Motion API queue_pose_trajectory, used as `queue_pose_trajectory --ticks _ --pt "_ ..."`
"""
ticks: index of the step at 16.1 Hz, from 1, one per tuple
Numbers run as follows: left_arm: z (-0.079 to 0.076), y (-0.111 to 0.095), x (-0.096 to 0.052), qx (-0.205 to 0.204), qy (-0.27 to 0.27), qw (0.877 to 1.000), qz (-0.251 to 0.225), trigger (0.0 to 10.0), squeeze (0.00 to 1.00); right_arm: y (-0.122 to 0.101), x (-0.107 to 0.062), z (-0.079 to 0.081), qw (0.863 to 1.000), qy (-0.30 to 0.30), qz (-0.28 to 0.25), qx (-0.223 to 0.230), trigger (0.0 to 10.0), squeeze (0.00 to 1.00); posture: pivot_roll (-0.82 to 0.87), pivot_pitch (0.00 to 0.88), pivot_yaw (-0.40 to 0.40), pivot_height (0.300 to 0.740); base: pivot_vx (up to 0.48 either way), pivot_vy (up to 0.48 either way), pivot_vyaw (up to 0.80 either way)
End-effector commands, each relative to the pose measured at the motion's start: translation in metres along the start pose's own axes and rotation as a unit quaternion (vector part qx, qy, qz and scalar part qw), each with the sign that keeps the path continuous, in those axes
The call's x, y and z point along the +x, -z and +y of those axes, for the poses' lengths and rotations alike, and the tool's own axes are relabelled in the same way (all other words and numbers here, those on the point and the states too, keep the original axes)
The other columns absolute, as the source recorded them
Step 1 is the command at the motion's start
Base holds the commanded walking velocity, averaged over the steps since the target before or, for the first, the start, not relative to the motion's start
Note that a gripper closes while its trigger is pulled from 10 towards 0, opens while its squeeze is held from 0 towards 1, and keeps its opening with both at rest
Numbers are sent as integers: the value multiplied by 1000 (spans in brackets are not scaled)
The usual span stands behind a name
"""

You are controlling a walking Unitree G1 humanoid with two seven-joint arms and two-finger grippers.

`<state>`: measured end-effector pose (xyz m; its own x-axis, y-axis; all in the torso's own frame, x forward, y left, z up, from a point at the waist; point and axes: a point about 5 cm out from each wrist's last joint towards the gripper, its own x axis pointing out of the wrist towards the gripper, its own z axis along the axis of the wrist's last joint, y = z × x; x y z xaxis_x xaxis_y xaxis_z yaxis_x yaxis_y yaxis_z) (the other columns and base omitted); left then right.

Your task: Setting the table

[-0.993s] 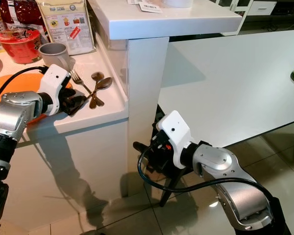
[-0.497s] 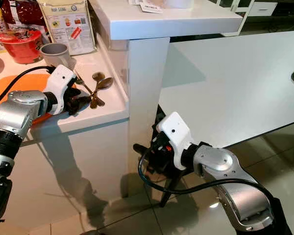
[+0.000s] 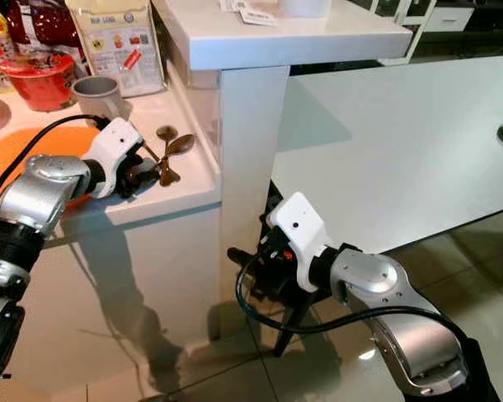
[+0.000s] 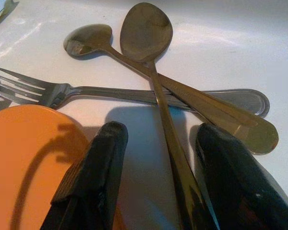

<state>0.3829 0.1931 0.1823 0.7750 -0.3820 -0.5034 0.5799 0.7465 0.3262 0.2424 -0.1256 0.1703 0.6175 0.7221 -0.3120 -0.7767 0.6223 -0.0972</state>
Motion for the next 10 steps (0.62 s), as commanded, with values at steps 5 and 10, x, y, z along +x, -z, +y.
queue_pose_trajectory --ticks 5,10 --pt "-15 13 12 -5 38 999 31 10000 0 -1 -2 3 1000 -15 1 -8 10000 0 -40 13 -33 740 0 0 0" --pt "-10 8 12 32 16 999 22 10000 0 -2 -2 3 1000 -13 0 -9 10000 0 -40 16 -32 740 0 0 0"
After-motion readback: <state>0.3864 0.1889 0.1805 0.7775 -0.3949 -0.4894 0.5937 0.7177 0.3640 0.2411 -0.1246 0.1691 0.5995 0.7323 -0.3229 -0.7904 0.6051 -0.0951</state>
